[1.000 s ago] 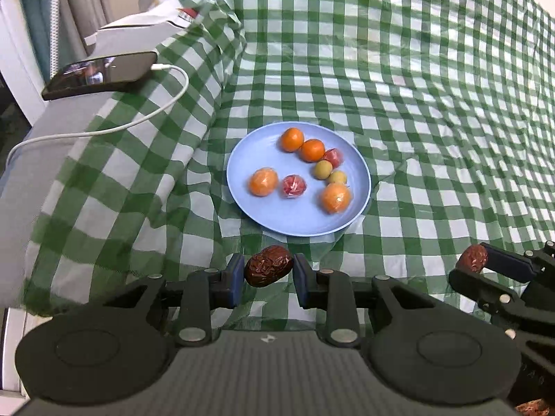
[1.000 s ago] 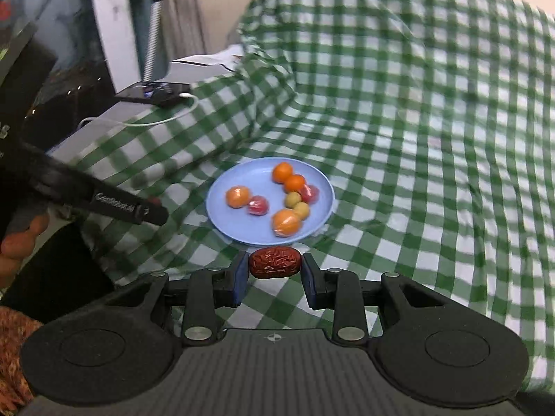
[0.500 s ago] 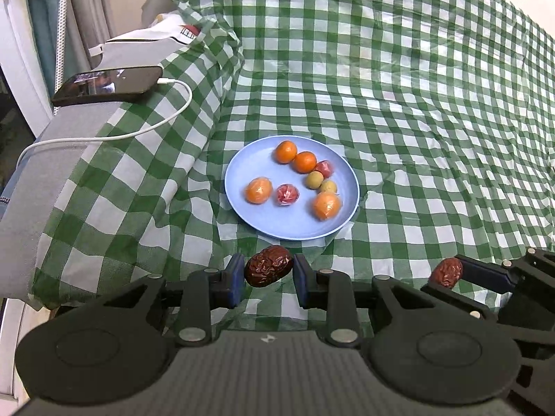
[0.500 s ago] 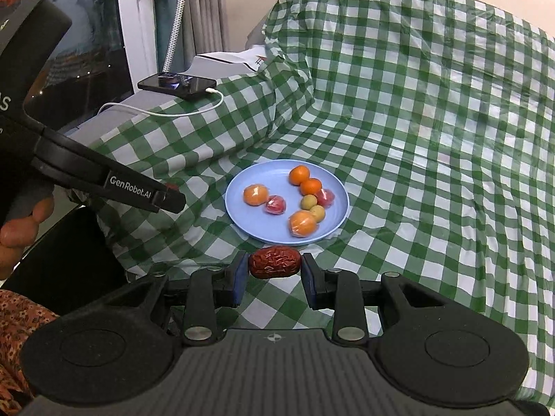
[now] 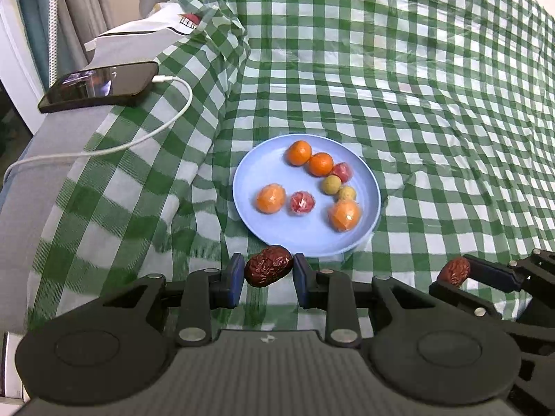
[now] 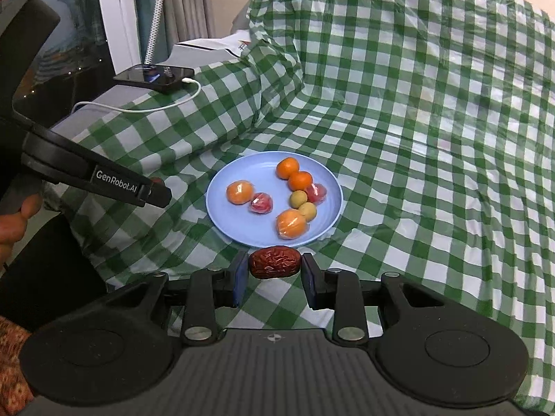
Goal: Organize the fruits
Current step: 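Carry both red dates in the tools over the blue plate, then open the left tool over the plate while the right tool releases its date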
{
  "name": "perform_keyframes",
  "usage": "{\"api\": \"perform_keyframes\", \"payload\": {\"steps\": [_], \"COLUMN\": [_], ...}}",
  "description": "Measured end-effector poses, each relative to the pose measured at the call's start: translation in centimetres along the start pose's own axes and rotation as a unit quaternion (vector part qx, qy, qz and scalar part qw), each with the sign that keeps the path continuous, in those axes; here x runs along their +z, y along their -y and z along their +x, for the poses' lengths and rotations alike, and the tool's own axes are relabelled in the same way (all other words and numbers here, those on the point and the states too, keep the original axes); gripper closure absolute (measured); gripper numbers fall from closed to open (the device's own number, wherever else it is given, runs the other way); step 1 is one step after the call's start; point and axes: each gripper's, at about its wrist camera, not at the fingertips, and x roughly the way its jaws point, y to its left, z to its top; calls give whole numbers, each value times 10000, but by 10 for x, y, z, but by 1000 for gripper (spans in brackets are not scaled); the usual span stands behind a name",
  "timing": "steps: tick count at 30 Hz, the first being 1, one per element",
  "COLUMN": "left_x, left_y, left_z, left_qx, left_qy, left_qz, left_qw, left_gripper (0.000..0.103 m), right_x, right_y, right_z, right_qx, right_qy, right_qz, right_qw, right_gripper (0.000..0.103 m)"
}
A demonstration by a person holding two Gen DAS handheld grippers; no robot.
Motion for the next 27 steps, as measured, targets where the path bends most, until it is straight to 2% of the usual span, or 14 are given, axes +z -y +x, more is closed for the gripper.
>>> {"api": "perform_keyframes", "payload": {"steps": [13,18,25,27], "left_x": [58,70,76,78], "left_y": [6,10,14,14], "left_z": [72,110,142,147], "left_qx": [5,53,69,123], "left_qy": [-138,-337,-487,-508], "left_qz": [188,280,420,411], "left_qw": [9997,9990,9979,9978], "left_gripper": [70,70,70,66], "right_x": [45,53,55,57], "right_y": [20,27,30,31], "right_z": [84,116,150,160], "right_qx": [40,22,31,152], "right_qy": [-222,-368,-555,-670], "right_qz": [98,79,34,-21], "right_qw": [9997,9993,9984,9976], "right_gripper": [69,69,69,67]}}
